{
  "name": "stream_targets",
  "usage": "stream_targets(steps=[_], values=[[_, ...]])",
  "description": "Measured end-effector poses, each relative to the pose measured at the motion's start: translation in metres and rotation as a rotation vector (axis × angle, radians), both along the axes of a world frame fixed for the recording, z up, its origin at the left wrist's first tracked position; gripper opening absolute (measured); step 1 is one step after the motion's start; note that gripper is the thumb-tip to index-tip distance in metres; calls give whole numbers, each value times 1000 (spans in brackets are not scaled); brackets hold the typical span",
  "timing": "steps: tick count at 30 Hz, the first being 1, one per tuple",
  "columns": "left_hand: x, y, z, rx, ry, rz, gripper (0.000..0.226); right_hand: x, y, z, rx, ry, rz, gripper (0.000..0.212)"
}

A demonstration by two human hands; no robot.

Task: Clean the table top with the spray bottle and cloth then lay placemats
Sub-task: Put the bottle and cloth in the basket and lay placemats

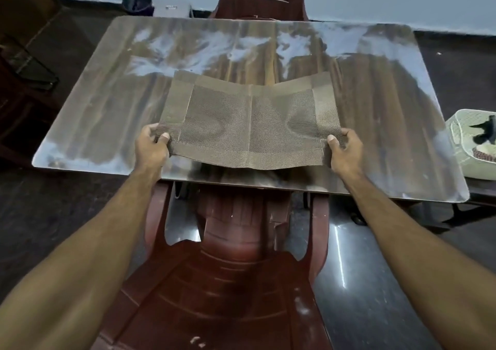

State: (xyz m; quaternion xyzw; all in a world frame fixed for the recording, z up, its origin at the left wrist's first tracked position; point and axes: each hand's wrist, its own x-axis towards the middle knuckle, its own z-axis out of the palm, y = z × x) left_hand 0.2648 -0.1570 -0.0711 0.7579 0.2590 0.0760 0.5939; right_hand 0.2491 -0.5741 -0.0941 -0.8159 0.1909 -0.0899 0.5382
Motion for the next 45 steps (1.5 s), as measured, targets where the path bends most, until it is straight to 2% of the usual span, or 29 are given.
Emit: stream_targets(steps=[7,11,15,18,26,32,36,41,43,45], values=[[24,9,-30,-29,19,41,26,19,18,-35,-29,27,-57,23],[32,17,-56,-96,75,26,28,20,26,-63,-5,63,-156,33],[23,37,-73,-297,254,3,15,4,30,-78,65,122,-268,20],[11,56,-80,-267,339,-59,18,-6,29,-82,142,180,-277,23],[16,62,-89,-262,273,-14,15,7,35,-83,67,170,-336,29],[13,65,-88,-288,259,-16,11,-1,34,-85,108,154,-359,29],[15,66,-86,-230,271,-80,14,-2,37,-83,85,152,-380,20],[19,62,-86,-82,291,-118,24,0,35,-79,-163,229,-322,26],[20,61,-84,25,301,-130,25,-2,34,-74,-271,245,-268,26],[20,61,-82,242,293,-183,26,-3,35,-69,-362,244,-231,26]])
